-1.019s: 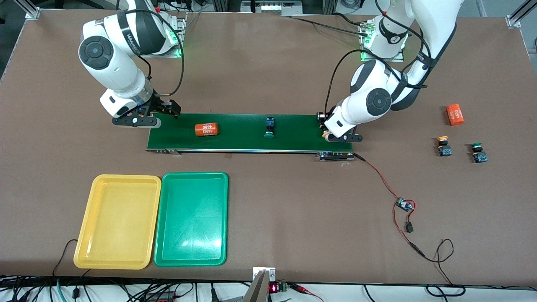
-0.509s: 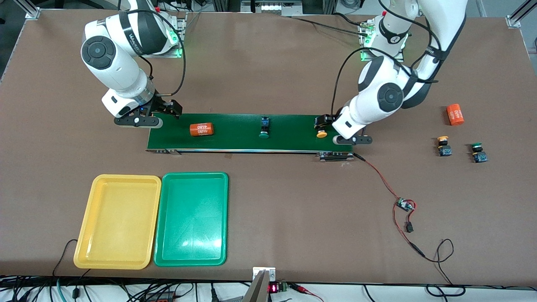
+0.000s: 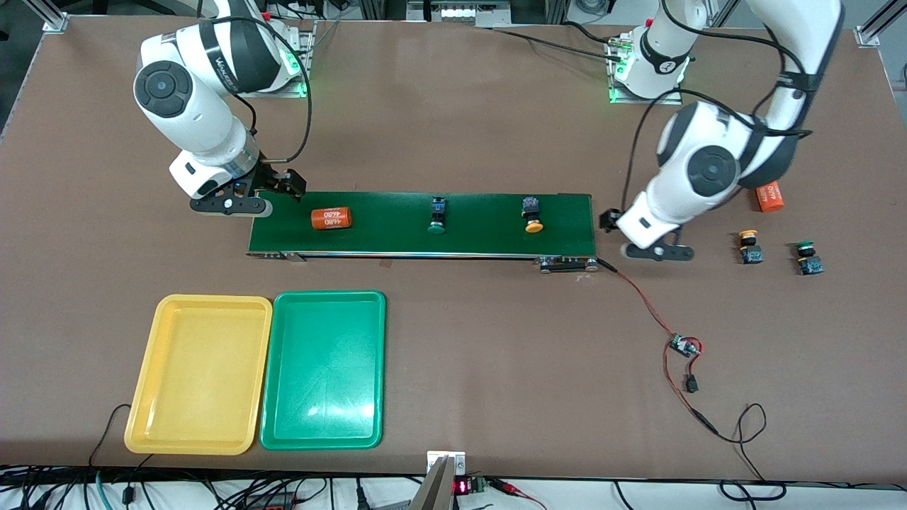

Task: Sort buttons by color to trays
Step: 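Place the yellow button on the belt while the right gripper lowers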

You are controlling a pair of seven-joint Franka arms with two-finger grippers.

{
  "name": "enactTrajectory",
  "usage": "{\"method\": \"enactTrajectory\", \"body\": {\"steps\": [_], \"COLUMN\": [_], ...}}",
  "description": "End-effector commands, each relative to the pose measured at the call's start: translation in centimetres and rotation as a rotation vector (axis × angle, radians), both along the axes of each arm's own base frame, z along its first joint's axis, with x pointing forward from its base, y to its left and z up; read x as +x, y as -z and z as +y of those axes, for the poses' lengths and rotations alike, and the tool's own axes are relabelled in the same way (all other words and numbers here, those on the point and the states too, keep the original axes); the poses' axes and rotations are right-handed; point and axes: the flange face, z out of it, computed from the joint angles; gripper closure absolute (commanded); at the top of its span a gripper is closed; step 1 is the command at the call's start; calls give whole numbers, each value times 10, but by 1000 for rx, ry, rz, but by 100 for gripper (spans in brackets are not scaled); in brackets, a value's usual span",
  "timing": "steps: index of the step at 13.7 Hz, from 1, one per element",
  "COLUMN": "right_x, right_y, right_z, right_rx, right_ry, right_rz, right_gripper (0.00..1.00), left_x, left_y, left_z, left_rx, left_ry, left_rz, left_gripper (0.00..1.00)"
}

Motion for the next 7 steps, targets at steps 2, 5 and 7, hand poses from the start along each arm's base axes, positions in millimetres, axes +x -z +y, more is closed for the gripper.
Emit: {"method": "enactTrajectory", "body": {"steps": [2,5,7], "right_x": [-1,-12,-12], "right_y": [-3,14,21], "right_z": [5,49,66], "right_rx": [7,0,9], "right_ry": [8,18,21], "right_rz": [-1,8,-10], "right_gripper": [0,0,0], "left_x": [11,12,18], "left_y": [29,47,64], "left_z": [102,170,198], "left_rx": [32,45,142], "left_ry": [-31,49,136], "left_rz": [51,50,0], "left_gripper": [0,0,0]}}
